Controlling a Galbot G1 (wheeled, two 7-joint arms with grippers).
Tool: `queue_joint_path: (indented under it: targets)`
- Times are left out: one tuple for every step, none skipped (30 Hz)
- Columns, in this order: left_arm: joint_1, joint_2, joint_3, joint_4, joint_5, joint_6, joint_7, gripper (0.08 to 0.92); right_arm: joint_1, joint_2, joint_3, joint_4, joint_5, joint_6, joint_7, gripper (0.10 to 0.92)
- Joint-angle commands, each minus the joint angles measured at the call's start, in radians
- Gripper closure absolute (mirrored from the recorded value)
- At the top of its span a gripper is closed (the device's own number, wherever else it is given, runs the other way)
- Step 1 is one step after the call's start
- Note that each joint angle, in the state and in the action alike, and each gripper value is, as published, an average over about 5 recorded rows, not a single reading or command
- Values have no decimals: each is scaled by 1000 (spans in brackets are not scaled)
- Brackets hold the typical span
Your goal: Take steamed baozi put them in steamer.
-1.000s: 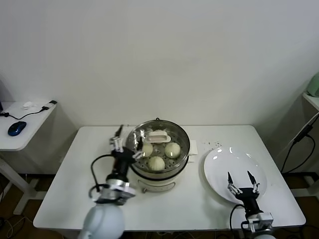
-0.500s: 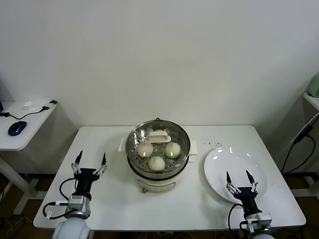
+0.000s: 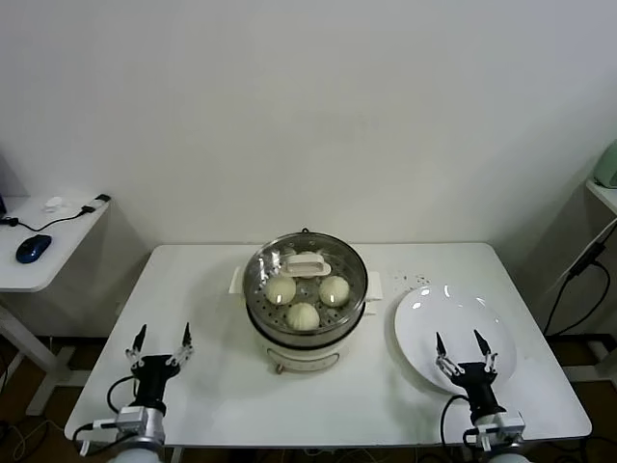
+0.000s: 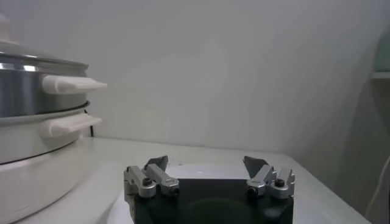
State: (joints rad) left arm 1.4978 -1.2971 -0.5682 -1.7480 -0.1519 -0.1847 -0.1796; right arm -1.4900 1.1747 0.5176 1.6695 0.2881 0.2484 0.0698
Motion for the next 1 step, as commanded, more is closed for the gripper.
queue_joint_path:
  targets:
    - [14,1,-13,37,-50,-36,-5,177,0,2,0,0,1,0,0,203]
